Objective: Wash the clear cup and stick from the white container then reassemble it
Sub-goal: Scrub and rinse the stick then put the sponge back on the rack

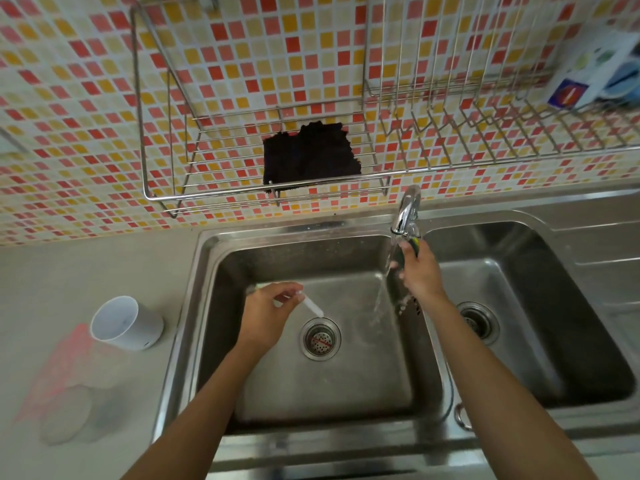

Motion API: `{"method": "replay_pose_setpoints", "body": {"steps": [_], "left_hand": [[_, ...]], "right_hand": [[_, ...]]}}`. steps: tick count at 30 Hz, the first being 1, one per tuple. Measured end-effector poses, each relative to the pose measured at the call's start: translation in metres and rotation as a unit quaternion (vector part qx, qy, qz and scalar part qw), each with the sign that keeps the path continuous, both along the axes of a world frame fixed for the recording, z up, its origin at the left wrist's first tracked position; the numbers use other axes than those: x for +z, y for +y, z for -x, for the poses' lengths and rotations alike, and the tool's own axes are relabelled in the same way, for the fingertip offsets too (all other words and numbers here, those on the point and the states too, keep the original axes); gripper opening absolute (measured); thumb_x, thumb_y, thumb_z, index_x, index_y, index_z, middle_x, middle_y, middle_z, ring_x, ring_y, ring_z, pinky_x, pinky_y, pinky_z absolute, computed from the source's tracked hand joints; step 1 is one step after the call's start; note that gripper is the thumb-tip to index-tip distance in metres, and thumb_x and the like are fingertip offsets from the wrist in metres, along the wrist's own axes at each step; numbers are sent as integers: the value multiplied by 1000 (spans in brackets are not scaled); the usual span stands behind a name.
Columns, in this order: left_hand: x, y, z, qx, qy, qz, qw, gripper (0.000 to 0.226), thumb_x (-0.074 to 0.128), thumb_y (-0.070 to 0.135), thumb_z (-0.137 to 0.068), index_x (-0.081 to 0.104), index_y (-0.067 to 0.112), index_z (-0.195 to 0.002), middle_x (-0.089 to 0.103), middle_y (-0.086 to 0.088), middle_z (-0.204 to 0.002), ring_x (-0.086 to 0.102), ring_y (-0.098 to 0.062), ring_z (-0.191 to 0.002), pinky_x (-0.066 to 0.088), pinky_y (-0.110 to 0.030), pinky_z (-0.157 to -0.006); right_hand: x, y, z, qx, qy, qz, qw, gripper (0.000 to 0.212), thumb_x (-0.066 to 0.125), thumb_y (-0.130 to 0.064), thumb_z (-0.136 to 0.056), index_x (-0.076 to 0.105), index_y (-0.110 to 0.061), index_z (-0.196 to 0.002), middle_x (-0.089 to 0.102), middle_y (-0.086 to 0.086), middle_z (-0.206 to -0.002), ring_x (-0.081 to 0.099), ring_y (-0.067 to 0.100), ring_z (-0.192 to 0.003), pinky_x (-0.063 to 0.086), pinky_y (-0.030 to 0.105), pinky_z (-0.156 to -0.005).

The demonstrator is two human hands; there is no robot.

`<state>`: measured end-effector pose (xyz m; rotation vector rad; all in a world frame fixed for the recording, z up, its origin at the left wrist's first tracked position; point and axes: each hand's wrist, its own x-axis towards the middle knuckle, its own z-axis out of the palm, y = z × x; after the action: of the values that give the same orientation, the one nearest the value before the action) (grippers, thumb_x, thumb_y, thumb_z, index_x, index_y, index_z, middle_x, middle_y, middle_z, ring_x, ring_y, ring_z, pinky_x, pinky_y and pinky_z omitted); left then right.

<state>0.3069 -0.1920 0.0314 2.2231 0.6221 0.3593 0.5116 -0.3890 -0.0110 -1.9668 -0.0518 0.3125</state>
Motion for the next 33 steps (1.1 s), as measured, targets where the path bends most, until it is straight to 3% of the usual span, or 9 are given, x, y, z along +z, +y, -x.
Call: {"method": "replay_pose_setpoints", "body": {"steps": [5, 10, 18, 21, 23, 26, 28, 30, 33], "left_hand": [[-2, 1, -3, 2, 10, 4, 1000, 16, 73, 18, -83, 74, 15, -99, 68, 13, -86, 63, 1, -76, 44, -2, -69], [-3, -7, -18, -4, 8, 23, 1000, 16, 73, 20, -83, 75, 17, -99, 71, 9, -87, 63, 0, -77, 45, -5, -69], [-1, -22, -36, -36, 6, 32, 999, 14, 71, 20, -85, 74, 19, -99, 71, 10, -88, 61, 3, -78, 45, -4, -70], [0, -19, -32, -33, 7, 26, 999, 14, 71, 20, -85, 73, 19, -99, 70, 9, -88, 61, 2, -78, 43, -2, -70], [1, -14, -28, -21, 8, 26, 999, 13, 71, 21, -86, 72, 18, -98, 69, 9, -87, 60, 1, -79, 43, -2, -70], [2, -6, -17, 30, 9, 33, 999, 12, 70, 25, -86, 68, 16, -94, 66, 8, -83, 60, -1, -77, 45, -5, -65], [2, -1, -10, 75, -3, 34, 997, 15, 68, 28, -87, 66, 15, -93, 66, 6, -82, 62, -5, -77, 45, -10, -62], [1, 3, -1, 102, -27, 22, 994, 15, 67, 29, -88, 64, 16, -93, 66, 6, -82, 62, -5, -77, 44, -11, -63], [-16, 8, 14, 86, 9, -10, 996, 15, 65, 29, -89, 64, 15, -94, 68, 3, -86, 65, -8, -80, 43, -10, -65]], "right_hand": [[7, 1, -25, 72, 14, 47, 996, 34, 38, -34, -101, 52, -17, -127, 57, 2, -115, 65, 14, -73, 51, 36, -69], [3, -6, -27, 50, 26, 33, 998, 35, 42, -34, -100, 54, -17, -129, 59, 1, -115, 65, 9, -71, 42, 24, -56], [8, -14, -29, 110, 53, 19, 992, 40, 46, -24, -100, 46, -25, -140, 56, 1, -129, 65, 15, -91, 40, 13, -51], [14, -22, -30, 61, 41, -21, 997, 36, 44, -20, -101, 51, -26, -136, 64, 9, -112, 65, 17, -85, 45, 13, -54], [19, -26, -24, 35, 32, -45, 998, 34, 42, -19, -102, 54, -25, -134, 61, 3, -95, 57, 7, -71, 43, 8, -50], [26, -22, -6, -14, -36, 12, 999, 25, 41, -23, -102, 58, -16, -119, 59, 1, -86, 53, 3, -63, 45, 10, -52], [24, -16, 13, -56, -86, 10, 995, 18, 43, -26, -101, 57, -16, -106, 62, 2, -86, 58, 8, -64, 52, 24, -66], [13, -12, 39, -52, -132, 10, 990, 13, 45, -26, -99, 54, -19, -95, 64, 3, -84, 60, 20, -70, 48, 36, -65], [-11, -7, 79, 12, -135, 165, 977, 21, 41, -27, -100, 54, -11, -99, 64, 11, -86, 57, 25, -72, 32, 29, -60]]}}
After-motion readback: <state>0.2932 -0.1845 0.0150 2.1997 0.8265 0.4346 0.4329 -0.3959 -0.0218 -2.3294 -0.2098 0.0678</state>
